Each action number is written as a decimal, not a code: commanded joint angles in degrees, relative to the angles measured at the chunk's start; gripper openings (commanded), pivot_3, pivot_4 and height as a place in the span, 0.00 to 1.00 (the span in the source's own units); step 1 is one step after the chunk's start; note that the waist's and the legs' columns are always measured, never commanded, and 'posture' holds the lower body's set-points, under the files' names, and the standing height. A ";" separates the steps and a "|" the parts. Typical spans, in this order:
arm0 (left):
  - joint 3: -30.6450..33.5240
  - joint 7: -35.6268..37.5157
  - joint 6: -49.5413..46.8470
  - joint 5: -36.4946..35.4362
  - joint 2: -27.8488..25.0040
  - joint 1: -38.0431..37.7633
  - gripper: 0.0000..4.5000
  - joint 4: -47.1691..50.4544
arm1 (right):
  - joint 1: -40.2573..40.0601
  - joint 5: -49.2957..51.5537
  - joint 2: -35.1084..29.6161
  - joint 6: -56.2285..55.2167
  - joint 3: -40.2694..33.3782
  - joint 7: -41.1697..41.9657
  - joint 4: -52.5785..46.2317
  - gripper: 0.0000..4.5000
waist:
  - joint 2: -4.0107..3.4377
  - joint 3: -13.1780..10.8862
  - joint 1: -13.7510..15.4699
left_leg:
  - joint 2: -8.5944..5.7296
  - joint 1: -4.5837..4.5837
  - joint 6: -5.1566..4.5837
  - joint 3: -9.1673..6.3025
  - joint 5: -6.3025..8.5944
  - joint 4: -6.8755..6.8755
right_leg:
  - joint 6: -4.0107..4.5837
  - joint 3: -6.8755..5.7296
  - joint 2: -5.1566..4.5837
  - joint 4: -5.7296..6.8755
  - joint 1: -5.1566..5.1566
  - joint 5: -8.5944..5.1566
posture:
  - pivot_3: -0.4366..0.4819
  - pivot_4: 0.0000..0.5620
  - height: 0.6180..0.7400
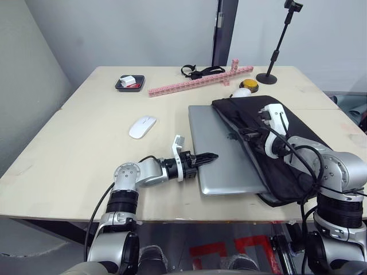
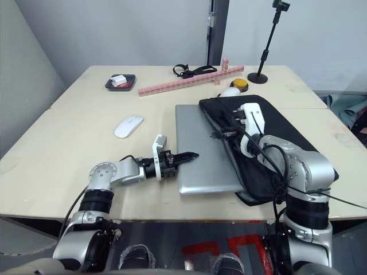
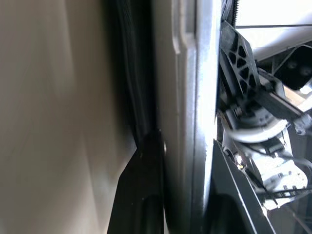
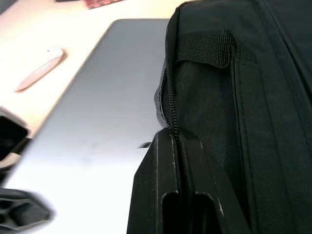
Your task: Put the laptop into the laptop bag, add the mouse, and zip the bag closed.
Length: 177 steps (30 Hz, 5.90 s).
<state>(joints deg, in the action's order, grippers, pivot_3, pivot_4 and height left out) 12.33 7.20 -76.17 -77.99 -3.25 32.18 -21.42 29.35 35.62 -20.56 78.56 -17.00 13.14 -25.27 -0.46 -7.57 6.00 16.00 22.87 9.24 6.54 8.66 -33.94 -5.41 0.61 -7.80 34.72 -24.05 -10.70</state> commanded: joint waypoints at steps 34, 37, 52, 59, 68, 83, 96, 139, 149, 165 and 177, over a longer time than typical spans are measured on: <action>0.00 17.39 1.93 15.42 3.72 4.12 0.60 3.38 | 4.44 1.20 4.94 1.29 -0.79 -3.00 -1.44 0.00 | -0.27 0.13 0.06 | -0.01 0.00 0.03 0.02 -0.08 0.00 | -0.29 0.06 -0.03 0.04 -0.02 0.14 | 0.48 0.27 1.00; 0.40 17.57 1.56 15.79 2.72 4.04 0.60 3.38 | 4.63 1.22 4.66 0.94 -0.58 -2.59 -1.02 0.00 | -0.27 0.13 0.09 | -0.01 -0.01 0.03 0.02 -0.09 0.00 | -0.29 0.06 -0.03 0.04 -0.02 0.13 | 0.48 0.27 1.00; 0.62 17.70 -0.78 16.71 1.30 2.09 0.60 5.26 | 4.40 1.50 3.21 0.71 -0.22 -0.74 -0.64 0.00 | -0.27 0.13 0.12 | -0.01 0.00 0.03 0.02 -0.09 0.00 | -0.27 0.06 -0.03 0.05 -0.02 0.13 | 0.48 0.27 1.00; 0.14 18.44 -1.74 16.69 1.06 1.67 0.35 6.16 | 4.19 1.49 3.08 0.76 -0.21 -0.44 -0.78 0.00 | -0.27 0.13 0.11 | -0.01 0.01 0.03 0.02 -0.09 0.00 | -0.27 0.06 -0.03 0.04 -0.03 0.13 | 0.48 0.27 1.00; 0.92 17.41 -2.83 16.24 2.68 1.90 0.03 5.70 | 4.23 1.71 3.19 0.97 -0.09 -0.24 -1.03 0.00 | -0.27 0.13 0.11 | -0.01 0.02 0.03 0.02 -0.09 0.00 | -0.26 0.06 -0.03 0.04 -0.05 0.12 | 0.48 0.27 1.00; 2.86 13.48 -3.29 17.25 10.12 3.94 0.03 5.12 | 6.50 3.68 7.68 4.98 -1.11 -1.77 -2.99 0.00 | -0.27 0.13 0.09 | -0.01 0.05 0.02 0.03 -0.09 0.02 | -0.26 0.06 -0.03 0.03 -0.09 0.12 | 0.48 0.27 1.00; 0.12 17.32 2.15 22.52 12.76 8.47 0.03 -2.42 | 9.00 3.10 15.42 11.25 -3.95 -4.30 -5.72 0.00 | -0.29 0.13 0.12 | -0.01 0.06 0.04 0.09 -0.11 0.09 | -0.30 0.11 -0.03 0.02 -0.20 0.14 | 0.48 0.27 1.00; 1.62 28.03 -2.07 27.07 -17.16 -0.62 0.99 19.70 | 5.46 -1.19 -4.00 -9.21 14.92 13.48 4.63 0.00 | -0.34 0.16 0.01 | 0.01 -0.05 0.23 0.10 -0.39 0.28 | -0.44 0.17 0.02 0.15 -0.23 0.21 | 0.48 0.27 1.00; 12.59 31.06 10.38 30.42 -36.14 -11.51 0.99 31.84 | 3.89 -2.75 -14.32 -18.94 23.18 27.57 6.67 0.00 | -0.34 0.17 -0.49 | 0.03 -0.04 0.19 0.12 -0.41 0.29 | 0.06 0.16 0.05 0.23 -0.33 -0.07 | 0.48 0.27 1.00; 17.45 43.57 40.23 45.59 -49.86 -27.16 1.00 24.92 | 0.42 -10.43 -19.84 -35.65 28.96 39.73 9.49 0.13 | -0.24 0.23 -0.93 | 0.05 -0.08 -0.13 0.14 -0.34 0.30 | 0.18 0.17 0.05 0.28 -0.35 -0.13 | 0.48 0.27 1.00; 19.05 57.19 42.87 44.95 -58.35 -25.99 1.00 14.52 | 3.64 -4.88 -37.33 -36.23 15.67 55.69 14.95 0.99 | -0.16 0.27 -0.59 | 0.05 -0.20 -0.27 0.18 -0.31 0.29 | 0.50 0.23 0.06 0.48 -0.37 -0.29 | 0.48 0.27 1.00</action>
<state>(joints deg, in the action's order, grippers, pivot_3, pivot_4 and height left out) 28.46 63.11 -34.83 -33.07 -59.46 5.22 -6.00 31.83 30.73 -55.03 43.11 2.15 65.83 -12.00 -0.62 -7.29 5.41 16.06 22.68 8.97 6.71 8.35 -33.64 -4.90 0.84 -7.73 35.19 -24.42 -10.99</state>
